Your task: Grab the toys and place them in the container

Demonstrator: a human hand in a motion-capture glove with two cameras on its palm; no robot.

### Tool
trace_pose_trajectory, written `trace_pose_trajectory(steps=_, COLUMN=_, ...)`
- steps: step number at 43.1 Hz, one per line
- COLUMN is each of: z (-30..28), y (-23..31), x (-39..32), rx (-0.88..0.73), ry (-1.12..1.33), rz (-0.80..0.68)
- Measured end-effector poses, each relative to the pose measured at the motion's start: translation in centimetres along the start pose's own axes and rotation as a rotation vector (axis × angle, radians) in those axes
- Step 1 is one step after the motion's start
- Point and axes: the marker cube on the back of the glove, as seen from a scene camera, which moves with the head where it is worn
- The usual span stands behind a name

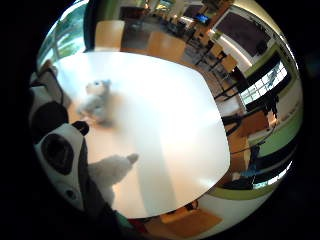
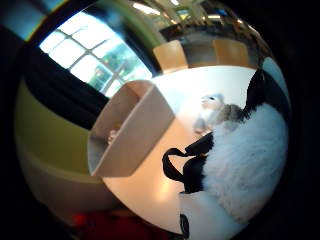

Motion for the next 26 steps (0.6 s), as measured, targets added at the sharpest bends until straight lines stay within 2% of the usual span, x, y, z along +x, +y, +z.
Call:
trace_pose_trajectory(steps=13, z=-2.1, y=-4.4, x=-9.5, rx=0.022, ry=-0.116, rz=-0.069)
trace_pose_trajectory(steps=26, z=-3.0, y=-6.6, x=-19.2, rx=0.045, ry=-0.177, rz=-0.208)
